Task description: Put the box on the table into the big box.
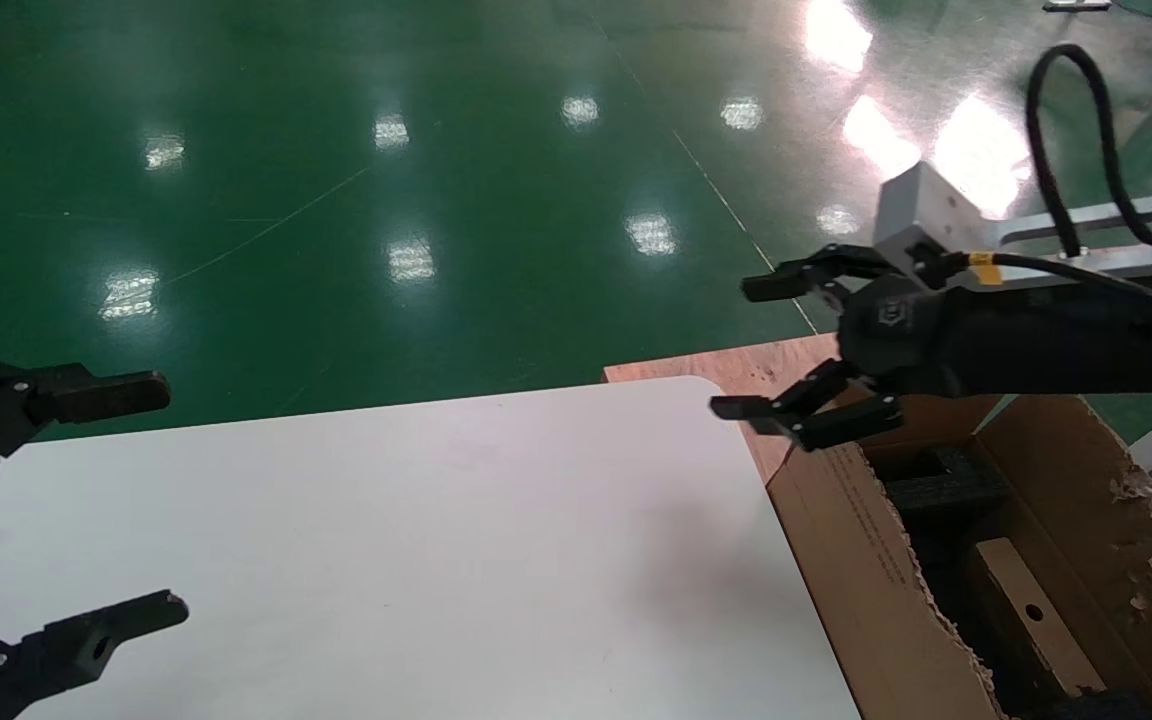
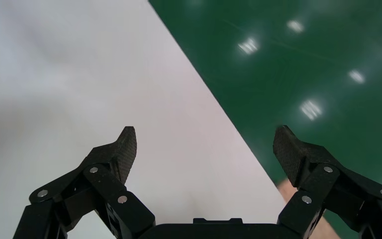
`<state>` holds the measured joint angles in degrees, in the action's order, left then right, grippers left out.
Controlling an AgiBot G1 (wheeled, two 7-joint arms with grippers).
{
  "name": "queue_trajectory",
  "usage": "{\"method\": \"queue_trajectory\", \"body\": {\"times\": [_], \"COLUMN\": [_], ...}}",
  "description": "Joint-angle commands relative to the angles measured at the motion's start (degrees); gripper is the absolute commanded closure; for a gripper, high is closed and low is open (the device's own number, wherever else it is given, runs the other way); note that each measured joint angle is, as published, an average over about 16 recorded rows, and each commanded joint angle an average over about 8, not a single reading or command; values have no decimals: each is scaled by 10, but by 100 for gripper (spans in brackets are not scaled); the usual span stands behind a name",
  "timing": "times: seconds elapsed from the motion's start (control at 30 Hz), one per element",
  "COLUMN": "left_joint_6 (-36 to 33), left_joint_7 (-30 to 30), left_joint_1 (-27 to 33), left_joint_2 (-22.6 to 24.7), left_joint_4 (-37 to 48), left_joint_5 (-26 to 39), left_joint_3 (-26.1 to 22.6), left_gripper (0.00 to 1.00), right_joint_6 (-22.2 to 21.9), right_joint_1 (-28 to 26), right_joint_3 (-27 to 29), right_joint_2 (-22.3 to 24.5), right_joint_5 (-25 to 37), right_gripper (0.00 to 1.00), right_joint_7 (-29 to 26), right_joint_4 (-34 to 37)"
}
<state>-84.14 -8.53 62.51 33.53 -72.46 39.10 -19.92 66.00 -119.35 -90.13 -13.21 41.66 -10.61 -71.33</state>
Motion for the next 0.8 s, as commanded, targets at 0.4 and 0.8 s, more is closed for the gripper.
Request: {"method": "queue_trajectory", "body": {"times": [0.4,0.8], "left_joint_6": [0,0], "left_joint_7": [0,0], "left_joint_1": [0,0], "left_joint_2": [0,0], "left_joint_4": [0,0], "left_joint_5": [0,0], "left_joint_3": [0,0], "left_gripper": [0,0], "right_joint_6": [70,135], "right_joint_1": [206,396], "right_joint_3": [264,508], "right_joint_2": [-78,-149], "right_joint_5": [1,1], "right_gripper": [0,0], "right_joint_7": [0,-1], "right_joint_4": [-8,-15]}}
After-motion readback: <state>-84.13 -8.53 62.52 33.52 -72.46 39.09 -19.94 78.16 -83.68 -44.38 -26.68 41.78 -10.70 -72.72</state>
